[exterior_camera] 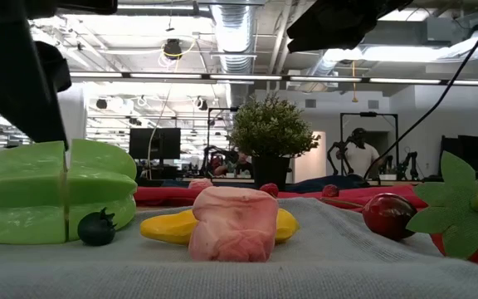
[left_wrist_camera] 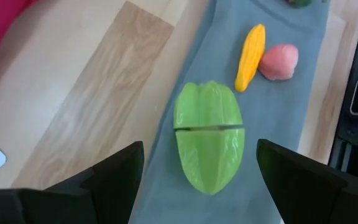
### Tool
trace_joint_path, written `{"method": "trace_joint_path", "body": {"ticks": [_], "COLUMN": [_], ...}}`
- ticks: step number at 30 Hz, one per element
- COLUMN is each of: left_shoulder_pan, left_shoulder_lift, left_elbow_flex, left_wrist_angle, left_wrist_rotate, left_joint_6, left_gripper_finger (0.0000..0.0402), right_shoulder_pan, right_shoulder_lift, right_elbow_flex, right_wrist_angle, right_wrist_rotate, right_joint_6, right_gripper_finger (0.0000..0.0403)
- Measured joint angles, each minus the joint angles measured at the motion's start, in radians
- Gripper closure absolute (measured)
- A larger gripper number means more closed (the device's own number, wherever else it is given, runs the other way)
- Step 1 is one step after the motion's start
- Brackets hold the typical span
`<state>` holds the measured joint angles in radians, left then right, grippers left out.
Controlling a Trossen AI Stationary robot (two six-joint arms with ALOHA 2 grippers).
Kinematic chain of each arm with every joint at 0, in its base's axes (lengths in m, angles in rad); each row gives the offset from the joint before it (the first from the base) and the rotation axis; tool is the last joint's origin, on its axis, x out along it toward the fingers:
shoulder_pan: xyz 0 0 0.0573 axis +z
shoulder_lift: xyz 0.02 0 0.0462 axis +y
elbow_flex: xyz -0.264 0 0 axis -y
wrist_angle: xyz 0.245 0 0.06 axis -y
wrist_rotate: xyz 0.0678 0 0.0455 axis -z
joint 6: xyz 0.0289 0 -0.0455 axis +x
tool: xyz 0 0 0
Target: Pick and placing Produce into tupperware
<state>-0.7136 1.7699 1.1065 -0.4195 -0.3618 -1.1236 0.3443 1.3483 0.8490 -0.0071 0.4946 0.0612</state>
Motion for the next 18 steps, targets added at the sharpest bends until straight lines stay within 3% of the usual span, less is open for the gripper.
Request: {"method": "trace_joint_path", "body": {"ticks": [9, 18], "left_shoulder_pan": [0.010, 0.013], "left_shoulder_lift": [0.038, 0.048], "left_elbow_flex": [-0.001, 0.000], "left_wrist_angle": [-0.023, 0.057], "left_wrist_rotate": [0.033, 0.044], "left_joint_6": [-0.081, -0.046], "left_gripper_finger": [0.0100, 0.0100], "right_shoulder_pan": [0.000, 0.000], "right_shoulder_lift": [0.000, 0.000], "right_elbow_flex": [0.000, 0.000], "right_wrist_angle": [0.000, 0.000], "right_wrist_rotate": [0.000, 0.000], "right_joint_6": [0.000, 0.000], "right_gripper_finger": [0.0128, 0.0128]}}
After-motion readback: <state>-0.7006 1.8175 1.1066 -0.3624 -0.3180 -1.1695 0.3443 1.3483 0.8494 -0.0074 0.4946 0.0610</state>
